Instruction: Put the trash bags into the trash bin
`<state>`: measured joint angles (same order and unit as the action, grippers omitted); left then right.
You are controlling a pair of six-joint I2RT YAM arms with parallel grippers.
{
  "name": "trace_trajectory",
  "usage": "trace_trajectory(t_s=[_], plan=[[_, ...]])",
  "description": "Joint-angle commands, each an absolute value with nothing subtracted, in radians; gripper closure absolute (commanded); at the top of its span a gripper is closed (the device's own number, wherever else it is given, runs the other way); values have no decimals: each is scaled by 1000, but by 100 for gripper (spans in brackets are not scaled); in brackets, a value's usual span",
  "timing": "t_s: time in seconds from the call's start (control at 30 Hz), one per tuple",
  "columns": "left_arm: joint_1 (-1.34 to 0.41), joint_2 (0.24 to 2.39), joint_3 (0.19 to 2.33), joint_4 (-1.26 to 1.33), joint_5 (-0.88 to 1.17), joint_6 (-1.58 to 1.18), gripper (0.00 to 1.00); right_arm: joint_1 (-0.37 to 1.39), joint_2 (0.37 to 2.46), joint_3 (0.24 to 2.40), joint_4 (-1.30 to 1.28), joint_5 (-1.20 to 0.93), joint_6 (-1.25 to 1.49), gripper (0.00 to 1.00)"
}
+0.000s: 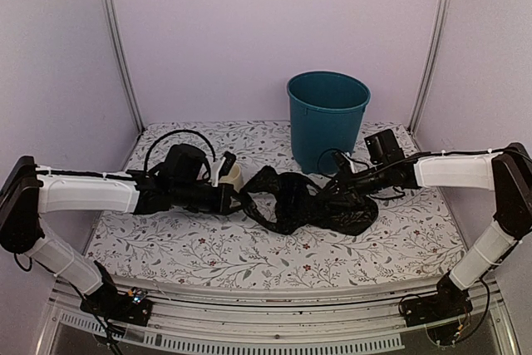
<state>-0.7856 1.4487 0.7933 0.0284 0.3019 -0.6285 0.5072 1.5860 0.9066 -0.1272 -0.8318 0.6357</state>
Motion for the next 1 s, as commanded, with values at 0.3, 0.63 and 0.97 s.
trace_trajectory(t_s=[0.3, 0.63, 0.97], plan=[[-795, 1361, 959, -121, 239, -592, 100, 601, 1416, 1258, -560, -400, 470, 98], [-837, 1198, 1319, -332, 50, -531, 100, 784, 1421, 1725, -757, -137, 421, 98], [-911, 1096, 1047, -409, 135, -588, 100, 808, 1334, 1464, -821, -121, 437, 98]])
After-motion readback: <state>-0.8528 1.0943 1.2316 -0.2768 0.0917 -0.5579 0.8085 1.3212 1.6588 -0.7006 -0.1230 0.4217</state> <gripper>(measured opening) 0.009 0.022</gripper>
